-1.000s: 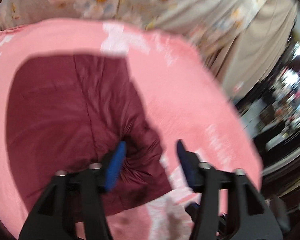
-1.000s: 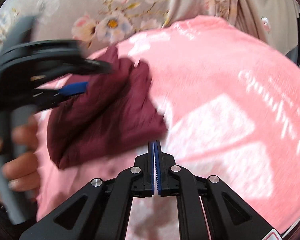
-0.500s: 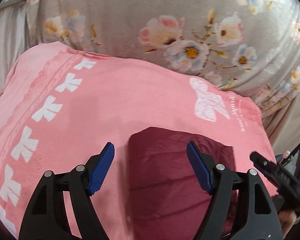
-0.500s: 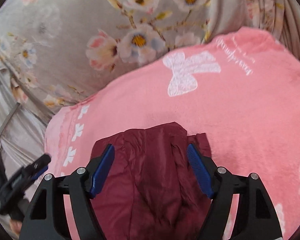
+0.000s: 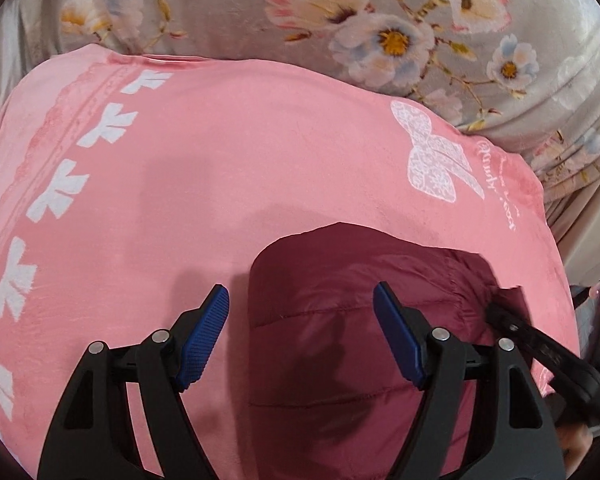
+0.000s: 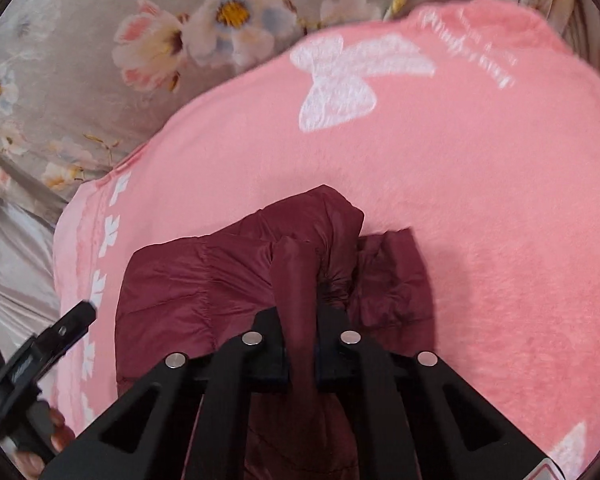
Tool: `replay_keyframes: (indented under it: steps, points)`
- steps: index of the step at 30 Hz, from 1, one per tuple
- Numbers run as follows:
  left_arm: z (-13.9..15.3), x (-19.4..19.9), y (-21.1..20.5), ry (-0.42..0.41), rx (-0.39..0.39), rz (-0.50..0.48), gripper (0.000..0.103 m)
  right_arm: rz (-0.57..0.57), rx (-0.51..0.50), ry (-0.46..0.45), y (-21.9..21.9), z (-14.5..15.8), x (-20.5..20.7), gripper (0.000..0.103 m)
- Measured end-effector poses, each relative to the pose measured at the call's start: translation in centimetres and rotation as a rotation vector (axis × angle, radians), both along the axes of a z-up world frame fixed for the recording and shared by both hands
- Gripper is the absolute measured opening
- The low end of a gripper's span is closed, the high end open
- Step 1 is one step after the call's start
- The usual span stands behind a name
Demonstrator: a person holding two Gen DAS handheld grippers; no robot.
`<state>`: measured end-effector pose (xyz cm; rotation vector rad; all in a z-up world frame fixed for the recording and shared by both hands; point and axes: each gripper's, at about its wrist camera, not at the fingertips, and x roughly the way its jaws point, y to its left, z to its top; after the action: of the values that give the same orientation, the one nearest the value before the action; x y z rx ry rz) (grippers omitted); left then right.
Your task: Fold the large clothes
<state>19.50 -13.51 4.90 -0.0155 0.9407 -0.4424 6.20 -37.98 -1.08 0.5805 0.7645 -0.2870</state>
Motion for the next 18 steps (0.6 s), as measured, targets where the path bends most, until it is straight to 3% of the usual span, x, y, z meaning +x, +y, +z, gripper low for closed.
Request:
replay_keyframes:
  steps: [3,10,18]
  points:
    - [0.0,0.0,-2.4,-0.014,0.019,-0.031,0.072,-0.064,-0.050,-0.031,-0.1,0.7,-2.4,0.006]
    - [-3.2,0.6,-8.9,-0.011,0.115,-0.075,0.072,-0.148,-0.072,0.022,-1.7,-2.8,-3.8,0.006]
    - [-5.4,-0.3,-11.5,-0.080,0.169,-0.080,0.079,-0.165,-0.095,0.027,-2.2,-5.6,-3.7,0.009]
